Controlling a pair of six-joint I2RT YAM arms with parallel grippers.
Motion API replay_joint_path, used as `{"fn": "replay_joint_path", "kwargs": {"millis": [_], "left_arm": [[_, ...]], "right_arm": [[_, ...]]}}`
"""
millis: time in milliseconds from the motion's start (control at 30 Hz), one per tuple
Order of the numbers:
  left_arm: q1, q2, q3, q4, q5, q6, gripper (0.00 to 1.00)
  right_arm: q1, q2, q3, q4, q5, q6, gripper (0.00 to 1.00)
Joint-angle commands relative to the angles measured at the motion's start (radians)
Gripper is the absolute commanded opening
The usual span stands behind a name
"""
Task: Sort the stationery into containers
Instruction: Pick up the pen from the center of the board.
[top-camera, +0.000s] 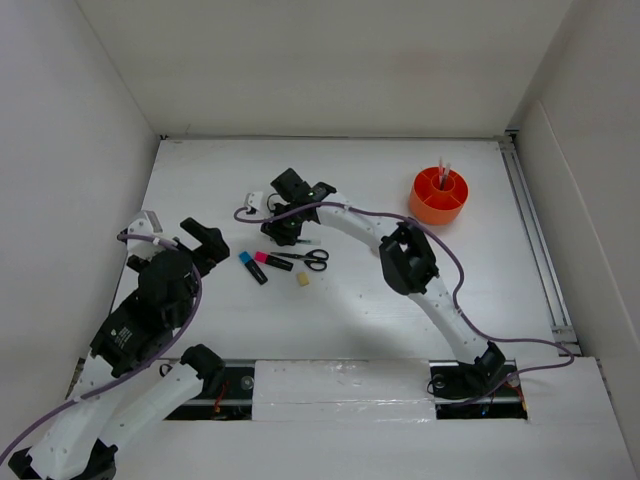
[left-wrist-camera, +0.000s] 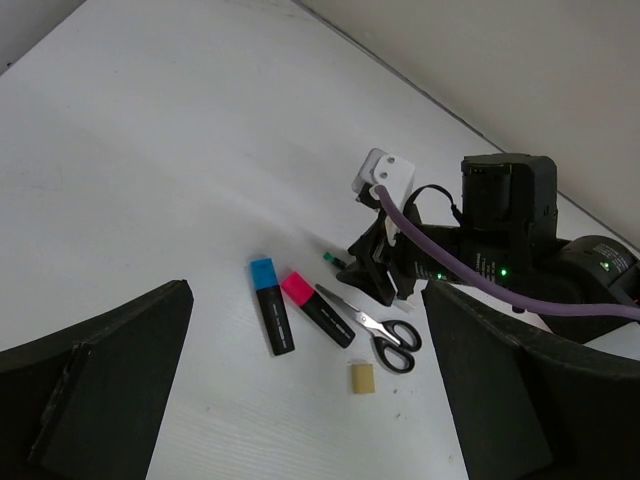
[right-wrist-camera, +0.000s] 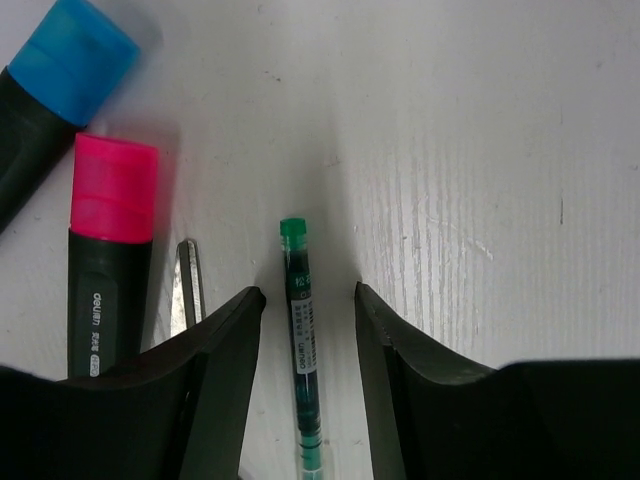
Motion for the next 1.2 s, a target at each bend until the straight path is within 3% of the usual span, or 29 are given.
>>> {"fn": "replay_joint_path", "kwargs": {"millis": [0, 200, 267, 300, 333, 433, 567, 633, 767, 933, 1000, 1133, 1167], "left_arm": [[0.005, -0.010, 0.007, 0.036, -0.001, 0.015, 1.00], [0.005, -0.010, 0.007, 0.036, -0.001, 0.015, 1.00], [0.005, -0.019, 0.007, 0.036, -0.001, 0.015, 1.00], [0.005, -0.019, 0.007, 0.036, -0.001, 0.015, 1.00], [0.005, -0.019, 0.007, 0.036, -0.001, 0.015, 1.00], [0.005, -0.019, -0.002, 0.036, -0.001, 0.015, 1.00], [0.005, -0.028, -0.002, 0.036, -0.001, 0.015, 1.00], [0.005, -0.028, -0.002, 0.036, -0.001, 0.015, 1.00], [0.005, -0.019, -0.002, 0.036, 0.009, 0.024, 1.00], [0.005, -0.019, -0.002, 0.056, 0.018, 0.033, 1.00], [0.005, -0.028, -0.002, 0.056, 0.018, 0.033, 1.00], [0.005, -0.039, -0.012, 0.056, 0.029, 0.043, 1.00], [0.005, -0.039, -0.012, 0.065, 0.029, 0.043, 1.00]], "right_arm": [[-0.014, 0.006, 0.020, -0.109, 0.048, -0.006, 0.48], [-0.023, -0.003, -0.038, -0.109, 0.039, -0.006, 0.43], [-0.023, -0.003, -0.029, -0.109, 0.010, -0.015, 0.36], [-0.023, 0.006, -0.029, -0.109, 0.010, -0.015, 0.30], [-0.023, 0.006, -0.015, -0.109, -0.002, -0.015, 0.12], [-0.034, 0.015, -0.003, -0.109, -0.062, -0.026, 0.00], [-0.063, -0.026, -0.036, -0.018, -0.137, -0.006, 0.00], [-0.083, -0.142, -0.122, 0.097, -0.150, 0.069, 0.00], [-0.146, -0.413, -0.415, 0.569, -0.102, 0.244, 0.00], [-0.221, -0.600, -0.516, 0.640, -0.091, 0.315, 0.00], [-0.250, -0.726, -0.601, 0.758, -0.100, 0.356, 0.00], [-0.407, -0.959, -0.878, 1.008, -0.122, 0.428, 0.00], [-0.448, -1.005, -1.022, 1.091, -0.137, 0.443, 0.00]]}}
